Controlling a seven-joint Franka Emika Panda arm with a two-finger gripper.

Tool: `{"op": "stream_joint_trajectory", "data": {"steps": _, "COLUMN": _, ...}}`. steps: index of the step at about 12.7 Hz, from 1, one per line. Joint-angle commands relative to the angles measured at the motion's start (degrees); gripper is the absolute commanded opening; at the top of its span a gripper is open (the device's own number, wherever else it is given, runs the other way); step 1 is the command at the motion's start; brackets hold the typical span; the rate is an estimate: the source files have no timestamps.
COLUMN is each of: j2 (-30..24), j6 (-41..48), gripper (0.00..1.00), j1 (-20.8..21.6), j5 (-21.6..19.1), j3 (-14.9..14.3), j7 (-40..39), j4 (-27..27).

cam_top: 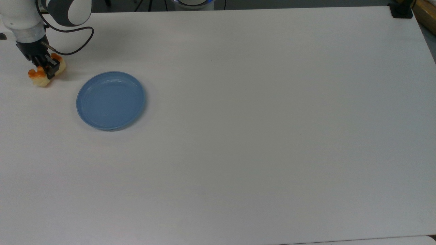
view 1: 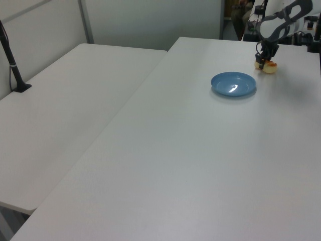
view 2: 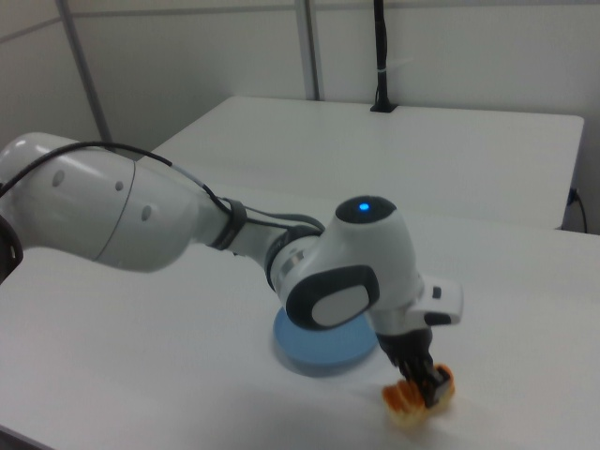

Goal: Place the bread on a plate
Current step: 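Close the gripper on the bread roll, then lift the bread roll and carry it over the blue plate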

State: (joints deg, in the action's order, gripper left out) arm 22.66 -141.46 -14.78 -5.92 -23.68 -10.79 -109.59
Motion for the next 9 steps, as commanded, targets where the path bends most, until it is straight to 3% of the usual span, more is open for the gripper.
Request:
{"op": "stream_joint_trajectory", "data": {"steps": 1, "j2": -1.74, "j6": 2.94, "gripper": 0.36, "j1": 4.13, "j5": -3.83, "j3": 1.35, "j7": 4.62, "j4": 2.97}}
{"op": "stream_joint_trajectory", "data": {"steps": 4, "j2": -2.18, "j6": 6.97, "gripper": 0.36, "j1": 8.09, "j5": -3.93, "j3": 1.79, "j7": 9.80, "j4": 5.60}}
{"op": "stream_joint_trajectory", "data": {"steps": 7, "j2": -2.62, "j6": 8.48, "gripper": 0.37, "j1": 9.42, "j5": -3.84, "j3": 6.00, "j7": 15.44, "j4": 7.02}}
{"op": "stream_joint_trajectory", "data": {"steps": 9, "j2": -2.54, "j6": 8.83, "gripper": 0.38, "j1": 10.82, "j5": -3.49, "j3": 6.81, "j7": 16.85, "j4": 6.85}}
